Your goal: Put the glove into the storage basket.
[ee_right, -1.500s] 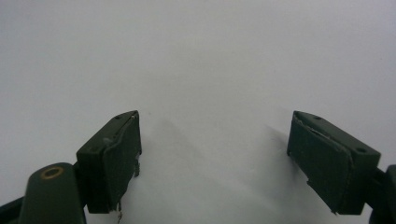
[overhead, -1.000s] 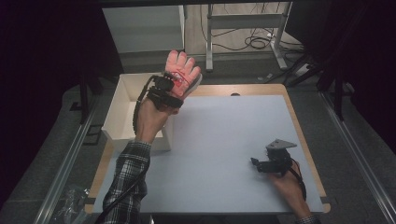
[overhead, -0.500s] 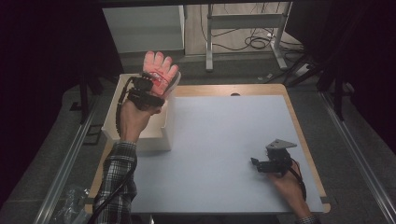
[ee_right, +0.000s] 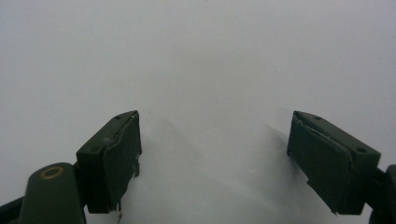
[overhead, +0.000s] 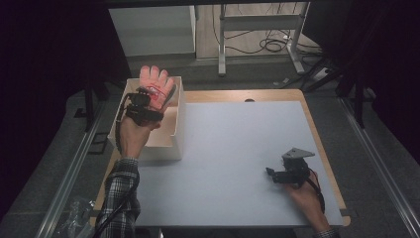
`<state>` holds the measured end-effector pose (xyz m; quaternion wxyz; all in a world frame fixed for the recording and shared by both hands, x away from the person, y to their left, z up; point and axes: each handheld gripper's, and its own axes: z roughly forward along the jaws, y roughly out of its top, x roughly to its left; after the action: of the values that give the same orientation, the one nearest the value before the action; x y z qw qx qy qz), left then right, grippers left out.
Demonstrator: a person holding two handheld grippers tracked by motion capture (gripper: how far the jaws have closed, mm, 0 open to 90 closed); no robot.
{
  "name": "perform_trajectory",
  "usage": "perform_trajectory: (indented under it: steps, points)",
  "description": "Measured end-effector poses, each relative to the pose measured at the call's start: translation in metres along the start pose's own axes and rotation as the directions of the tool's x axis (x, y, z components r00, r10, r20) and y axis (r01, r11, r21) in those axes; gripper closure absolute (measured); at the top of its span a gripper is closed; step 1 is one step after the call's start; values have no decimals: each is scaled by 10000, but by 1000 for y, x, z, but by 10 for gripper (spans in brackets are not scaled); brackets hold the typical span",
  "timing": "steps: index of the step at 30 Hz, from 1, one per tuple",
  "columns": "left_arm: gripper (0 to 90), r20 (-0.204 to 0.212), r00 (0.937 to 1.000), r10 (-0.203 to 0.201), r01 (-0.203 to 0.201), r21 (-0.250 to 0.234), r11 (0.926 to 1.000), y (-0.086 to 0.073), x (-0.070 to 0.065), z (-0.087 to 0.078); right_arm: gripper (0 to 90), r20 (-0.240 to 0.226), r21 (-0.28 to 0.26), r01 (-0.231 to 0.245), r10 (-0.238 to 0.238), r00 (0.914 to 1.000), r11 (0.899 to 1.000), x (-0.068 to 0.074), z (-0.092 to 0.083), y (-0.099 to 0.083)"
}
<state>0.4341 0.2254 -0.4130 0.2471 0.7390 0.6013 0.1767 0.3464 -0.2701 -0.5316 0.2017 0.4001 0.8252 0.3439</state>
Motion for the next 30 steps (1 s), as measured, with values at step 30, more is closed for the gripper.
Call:
perform_trajectory:
  steps: [30]
  points:
    - [335, -792, 9969, -21, 251, 2897, 9568, 5, -15, 89, 180, -1, -9, 2, -2, 10000, 10000, 0, 0, 0]
